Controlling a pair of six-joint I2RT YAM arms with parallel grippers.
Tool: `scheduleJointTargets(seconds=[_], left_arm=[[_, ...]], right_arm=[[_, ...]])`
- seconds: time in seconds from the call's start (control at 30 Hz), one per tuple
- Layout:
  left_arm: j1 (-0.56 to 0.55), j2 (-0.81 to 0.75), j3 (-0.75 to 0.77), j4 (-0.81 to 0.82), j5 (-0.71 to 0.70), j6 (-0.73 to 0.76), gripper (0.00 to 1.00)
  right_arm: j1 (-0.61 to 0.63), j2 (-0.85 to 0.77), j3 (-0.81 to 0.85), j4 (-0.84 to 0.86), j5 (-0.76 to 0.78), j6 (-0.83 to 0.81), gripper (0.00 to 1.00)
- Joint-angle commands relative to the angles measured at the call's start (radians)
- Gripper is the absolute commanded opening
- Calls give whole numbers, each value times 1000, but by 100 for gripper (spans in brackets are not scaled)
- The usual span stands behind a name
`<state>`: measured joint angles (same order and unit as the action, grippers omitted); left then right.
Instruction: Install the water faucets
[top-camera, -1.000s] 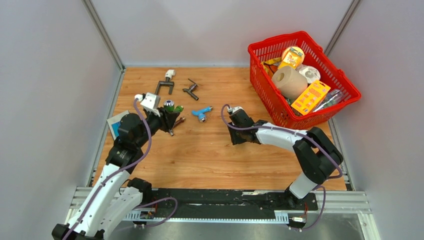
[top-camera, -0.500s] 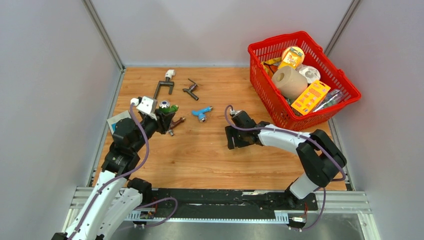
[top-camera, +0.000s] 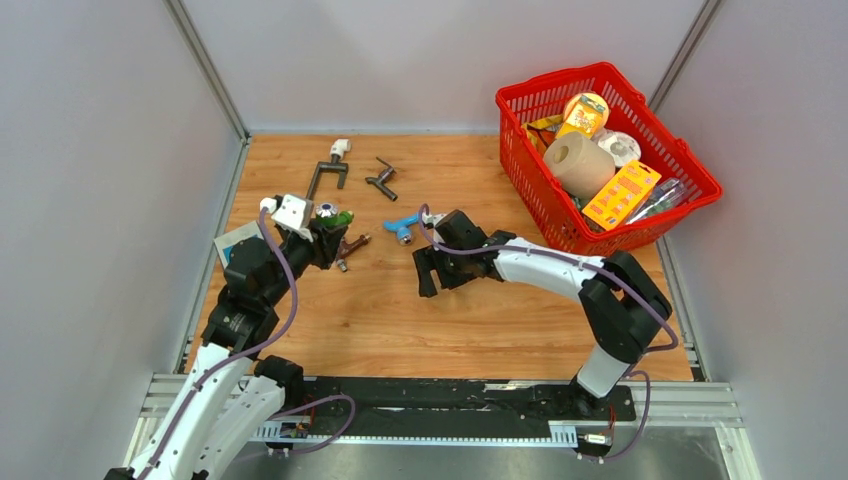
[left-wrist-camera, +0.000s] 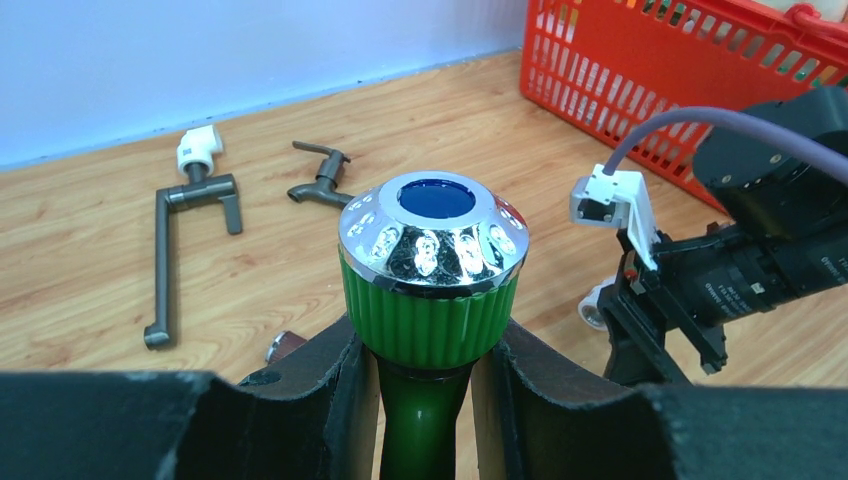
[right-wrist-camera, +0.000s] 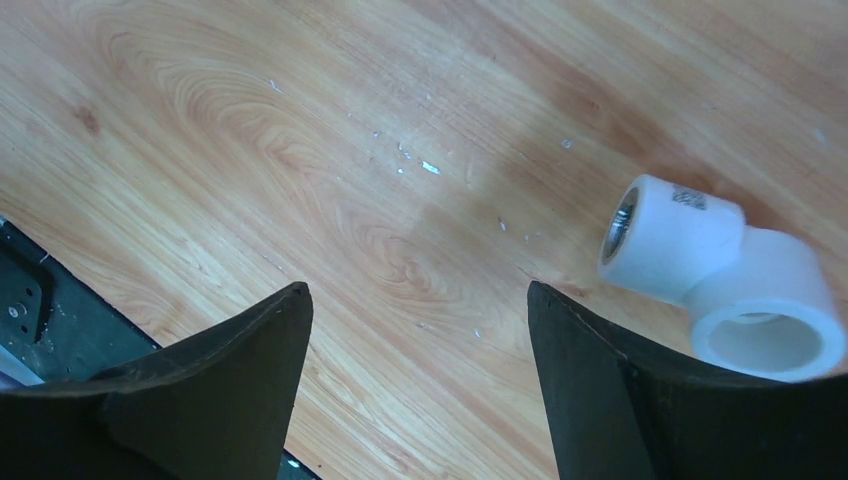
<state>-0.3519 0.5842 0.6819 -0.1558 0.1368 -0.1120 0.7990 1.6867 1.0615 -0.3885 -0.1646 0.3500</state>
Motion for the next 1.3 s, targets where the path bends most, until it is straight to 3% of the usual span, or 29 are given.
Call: scheduleJointTargets(seconds=[0.0, 0.2, 0.47, 0.87, 1.27], left_arm=[[4, -12, 16, 24, 6, 20, 0], [4, -11, 13, 22, 12, 20, 0], [5, -7, 10, 21, 18, 20, 0], [5, 0, 10, 21, 33, 18, 0], [5, 5, 10, 21, 35, 20, 0]], right_arm=[[-21, -94, 72, -64, 2, -103, 83], [-131, -176, 92, -144, 16, -181, 83], [-279, -182, 16, -148, -117, -203, 81], [-277, -122, -101, -105, -130, -212, 72], [-216, -61, -94, -96, 19, -212, 62]])
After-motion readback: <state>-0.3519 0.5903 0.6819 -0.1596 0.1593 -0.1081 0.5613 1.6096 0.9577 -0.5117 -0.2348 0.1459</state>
